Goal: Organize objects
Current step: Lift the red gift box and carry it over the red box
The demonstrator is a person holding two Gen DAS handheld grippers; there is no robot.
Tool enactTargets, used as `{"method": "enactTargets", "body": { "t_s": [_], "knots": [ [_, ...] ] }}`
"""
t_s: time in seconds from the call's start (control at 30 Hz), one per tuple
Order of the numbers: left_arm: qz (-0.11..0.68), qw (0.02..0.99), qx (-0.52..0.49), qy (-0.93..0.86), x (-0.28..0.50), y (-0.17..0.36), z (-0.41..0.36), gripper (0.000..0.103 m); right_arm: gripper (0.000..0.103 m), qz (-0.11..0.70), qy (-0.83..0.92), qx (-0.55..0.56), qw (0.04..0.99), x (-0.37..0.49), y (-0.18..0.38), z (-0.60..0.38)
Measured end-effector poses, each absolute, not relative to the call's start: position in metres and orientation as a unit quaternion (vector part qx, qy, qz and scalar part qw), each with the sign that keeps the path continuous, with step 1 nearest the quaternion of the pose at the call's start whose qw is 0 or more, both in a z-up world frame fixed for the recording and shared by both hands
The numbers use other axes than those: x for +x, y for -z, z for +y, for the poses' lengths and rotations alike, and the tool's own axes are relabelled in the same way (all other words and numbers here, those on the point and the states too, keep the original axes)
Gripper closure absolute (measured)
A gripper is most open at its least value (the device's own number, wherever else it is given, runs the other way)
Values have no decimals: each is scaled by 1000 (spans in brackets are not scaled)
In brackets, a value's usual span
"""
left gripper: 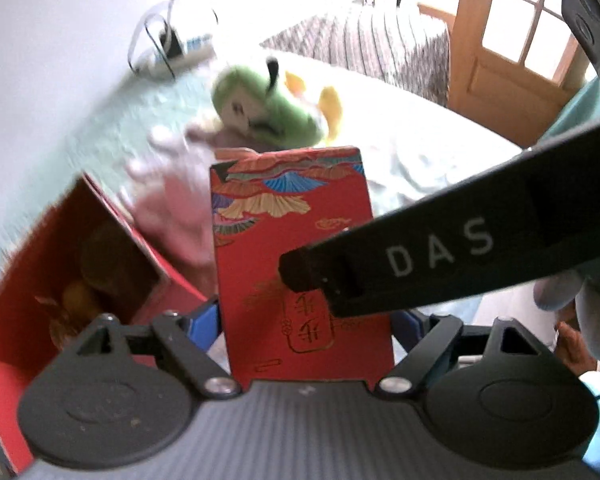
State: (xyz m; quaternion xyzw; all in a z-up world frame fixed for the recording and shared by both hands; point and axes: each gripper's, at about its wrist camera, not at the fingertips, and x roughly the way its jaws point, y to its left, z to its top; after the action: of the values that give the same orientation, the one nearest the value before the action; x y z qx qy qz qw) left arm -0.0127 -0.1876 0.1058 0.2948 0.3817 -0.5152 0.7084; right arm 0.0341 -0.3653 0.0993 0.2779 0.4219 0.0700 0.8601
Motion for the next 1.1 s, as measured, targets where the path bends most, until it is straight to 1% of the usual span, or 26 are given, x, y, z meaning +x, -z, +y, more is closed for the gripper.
{"method": "enactTargets", "body": {
  "t_s": [0.23,0.4,0.57,0.73,0.87,1.1],
  "knots": [
    [337,760,252,496,9,-149,-166,18,49,367,-122,263,884,55,-129,-354],
    [317,801,235,451,28,-165,-146,18,49,340,-172,238,893,76,-141,-329],
    [317,833,208,403,52,-175,-116,18,49,325,-227,216,892,100,-147,-301],
    [320,860,199,344,87,-167,-96,20,50,343,-277,215,872,131,-139,-268],
    [344,867,181,313,119,-151,-85,20,51,356,-305,198,861,153,-128,-240],
    [389,864,177,266,159,-112,-64,20,53,414,-333,197,824,194,-93,-201]
  ]
}}
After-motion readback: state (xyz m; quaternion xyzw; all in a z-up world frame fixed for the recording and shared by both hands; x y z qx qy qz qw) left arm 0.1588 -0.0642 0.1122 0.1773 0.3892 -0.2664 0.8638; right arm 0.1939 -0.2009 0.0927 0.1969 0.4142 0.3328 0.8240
